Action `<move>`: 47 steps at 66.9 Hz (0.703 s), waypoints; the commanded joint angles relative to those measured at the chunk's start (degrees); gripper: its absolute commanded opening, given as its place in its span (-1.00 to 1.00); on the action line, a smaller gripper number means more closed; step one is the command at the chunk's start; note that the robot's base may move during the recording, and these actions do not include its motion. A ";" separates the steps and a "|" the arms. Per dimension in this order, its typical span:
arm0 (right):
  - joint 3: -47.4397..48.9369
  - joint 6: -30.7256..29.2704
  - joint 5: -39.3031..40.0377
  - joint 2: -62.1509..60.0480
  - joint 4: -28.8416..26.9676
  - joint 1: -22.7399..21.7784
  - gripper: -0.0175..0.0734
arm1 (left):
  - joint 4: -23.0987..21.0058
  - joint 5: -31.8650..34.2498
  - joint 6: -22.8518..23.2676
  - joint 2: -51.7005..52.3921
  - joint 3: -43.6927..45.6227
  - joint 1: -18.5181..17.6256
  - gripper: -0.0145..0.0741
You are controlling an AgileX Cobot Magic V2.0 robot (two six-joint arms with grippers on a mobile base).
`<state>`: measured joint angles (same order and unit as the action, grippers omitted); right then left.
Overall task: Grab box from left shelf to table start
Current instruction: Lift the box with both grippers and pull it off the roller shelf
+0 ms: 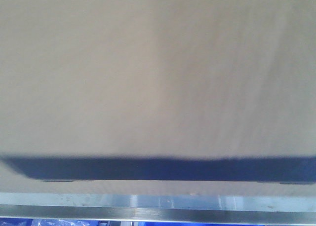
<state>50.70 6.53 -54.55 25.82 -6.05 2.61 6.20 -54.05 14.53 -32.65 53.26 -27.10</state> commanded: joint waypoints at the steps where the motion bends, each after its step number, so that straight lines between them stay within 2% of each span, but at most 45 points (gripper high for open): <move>1: 1.77 -0.57 7.90 -2.94 1.85 0.02 -0.49 | 2.44 8.00 -0.11 4.64 1.35 -0.35 -0.88; 12: 1.77 -0.57 8.48 -7.25 -1.32 0.02 -0.49 | 2.44 8.83 -0.21 10.41 1.35 -0.35 -0.88; 24: 1.77 -0.57 10.82 -9.88 -4.05 0.02 -0.49 | 2.44 12.64 -0.31 14.67 1.35 -0.35 -0.88; 34: 1.77 -0.57 12.27 -10.62 -4.41 0.02 -0.49 | 2.44 15.51 -0.40 15.68 1.35 -0.35 -0.88; 47: 1.77 -0.57 12.23 -10.62 -4.41 0.02 -0.49 | 2.54 15.76 -0.40 15.68 1.35 -0.35 -0.88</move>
<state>50.70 5.09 -50.83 14.09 -14.27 2.98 7.52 -49.91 13.32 -17.21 52.30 -27.10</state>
